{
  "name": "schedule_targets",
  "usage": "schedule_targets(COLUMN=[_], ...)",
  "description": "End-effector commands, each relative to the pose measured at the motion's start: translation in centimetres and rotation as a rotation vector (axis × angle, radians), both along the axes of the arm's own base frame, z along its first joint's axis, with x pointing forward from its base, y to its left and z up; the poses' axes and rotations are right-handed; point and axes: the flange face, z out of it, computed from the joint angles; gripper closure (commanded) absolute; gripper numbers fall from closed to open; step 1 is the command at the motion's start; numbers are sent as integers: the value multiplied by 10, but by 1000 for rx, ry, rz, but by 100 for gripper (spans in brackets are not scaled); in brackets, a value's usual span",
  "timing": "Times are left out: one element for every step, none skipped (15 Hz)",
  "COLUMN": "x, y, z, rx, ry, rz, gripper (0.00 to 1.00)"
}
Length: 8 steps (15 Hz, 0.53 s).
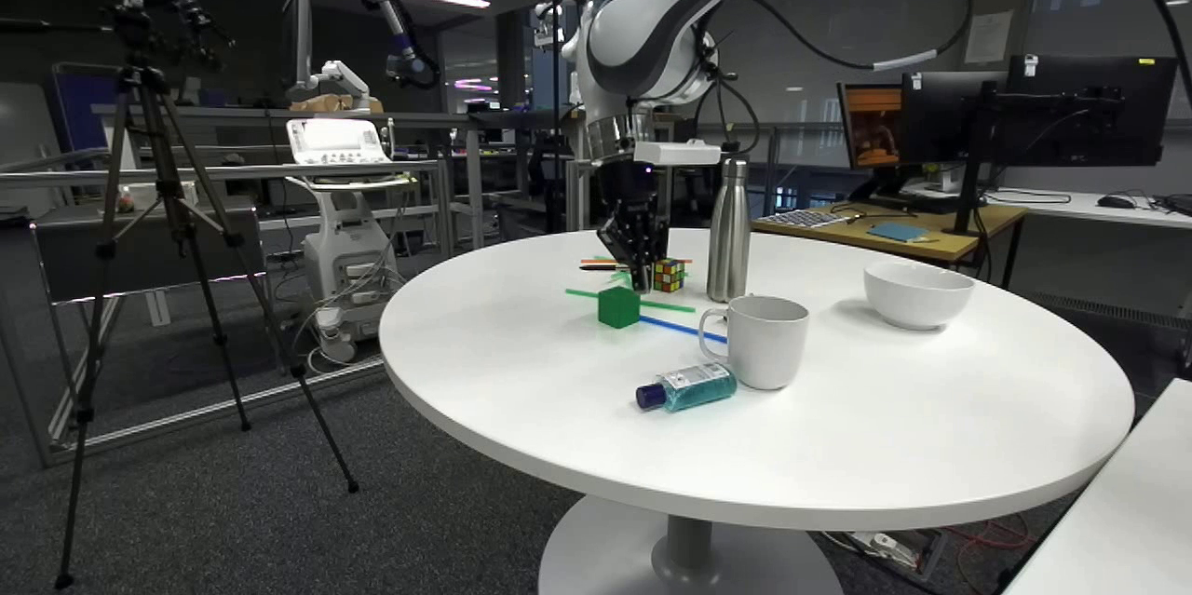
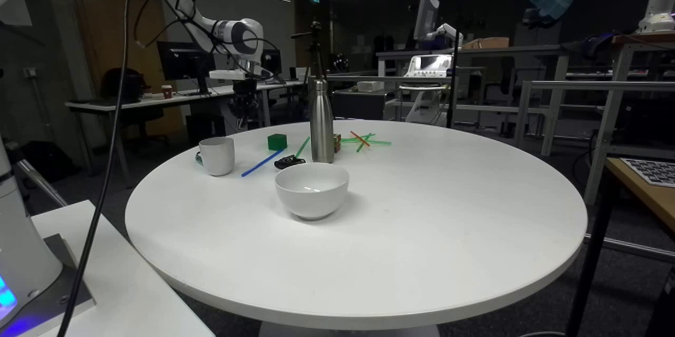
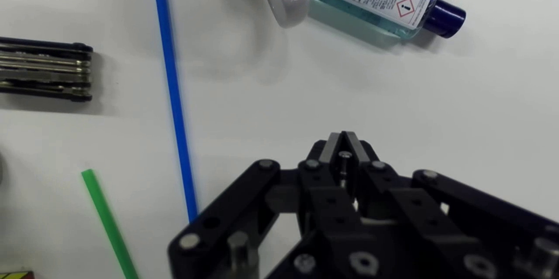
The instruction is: Pick the pen on the green block and put it in the cup
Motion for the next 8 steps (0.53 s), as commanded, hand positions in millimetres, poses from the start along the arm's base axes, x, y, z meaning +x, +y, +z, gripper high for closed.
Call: schedule_targets(x=[-26, -30, -35, -40, -44, -48, -52, -57], y=[-3, -3, -3, -3, -3, -3, -3, -3], z=[14, 14, 15, 15, 17, 16, 17, 17], rx=[-15, -15, -19, -21, -19, -22, -20, -19], ry=[29, 35, 42, 47, 53, 60, 65, 73], rz=[-39, -43, -48, -48, -46, -44, -41, -40], gripper=[99, 99, 99, 99, 99, 99, 99, 99])
